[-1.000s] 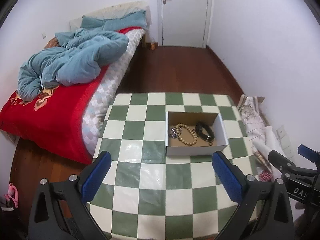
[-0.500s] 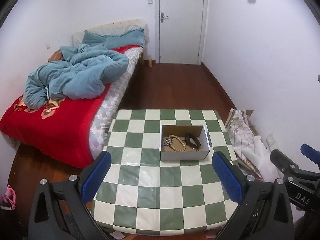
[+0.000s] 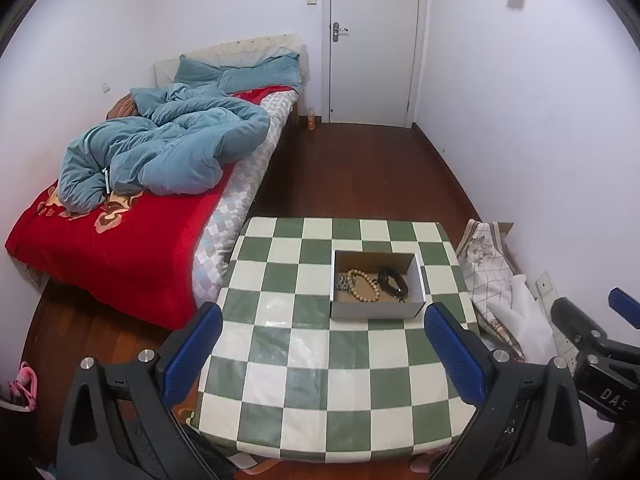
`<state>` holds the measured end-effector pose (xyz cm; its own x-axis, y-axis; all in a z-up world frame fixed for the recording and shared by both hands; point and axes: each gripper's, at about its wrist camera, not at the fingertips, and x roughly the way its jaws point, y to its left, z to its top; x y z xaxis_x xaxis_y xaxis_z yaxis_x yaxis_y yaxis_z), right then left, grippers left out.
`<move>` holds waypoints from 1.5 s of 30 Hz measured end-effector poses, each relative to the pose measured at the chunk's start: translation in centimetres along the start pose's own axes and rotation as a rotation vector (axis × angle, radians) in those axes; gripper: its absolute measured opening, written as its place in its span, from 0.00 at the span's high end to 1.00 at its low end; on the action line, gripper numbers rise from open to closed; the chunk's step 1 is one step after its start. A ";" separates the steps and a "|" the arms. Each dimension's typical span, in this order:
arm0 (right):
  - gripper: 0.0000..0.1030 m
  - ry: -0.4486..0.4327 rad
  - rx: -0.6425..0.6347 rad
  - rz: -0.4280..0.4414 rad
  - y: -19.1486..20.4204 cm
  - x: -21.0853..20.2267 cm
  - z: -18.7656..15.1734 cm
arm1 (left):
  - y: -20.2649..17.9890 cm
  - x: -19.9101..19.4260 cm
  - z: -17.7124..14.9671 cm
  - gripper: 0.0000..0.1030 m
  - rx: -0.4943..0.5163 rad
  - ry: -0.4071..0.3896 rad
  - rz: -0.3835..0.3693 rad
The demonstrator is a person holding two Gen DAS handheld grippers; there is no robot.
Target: Organize jewelry
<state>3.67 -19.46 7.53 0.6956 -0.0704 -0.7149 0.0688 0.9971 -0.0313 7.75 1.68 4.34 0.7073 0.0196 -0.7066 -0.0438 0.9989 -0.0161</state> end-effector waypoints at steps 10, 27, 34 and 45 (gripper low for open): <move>0.00 0.042 -0.008 -0.013 0.6 4.9 3.0 | -0.8 3.6 2.0 0.00 0.006 0.044 0.026; 0.00 0.126 -0.022 -0.025 1.0 9.5 3.4 | -0.6 6.3 2.0 0.00 -0.002 0.100 0.043; 0.00 0.121 -0.022 -0.025 1.2 9.3 3.3 | -0.4 6.3 2.1 0.00 -0.010 0.093 0.050; 0.00 0.122 -0.023 -0.008 1.1 8.8 3.2 | -0.5 5.8 2.2 0.00 -0.006 0.079 0.063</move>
<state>12.16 -19.03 3.47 0.6029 -0.0764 -0.7941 0.0568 0.9970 -0.0527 13.46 1.40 1.84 0.6449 0.0788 -0.7602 -0.0912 0.9955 0.0258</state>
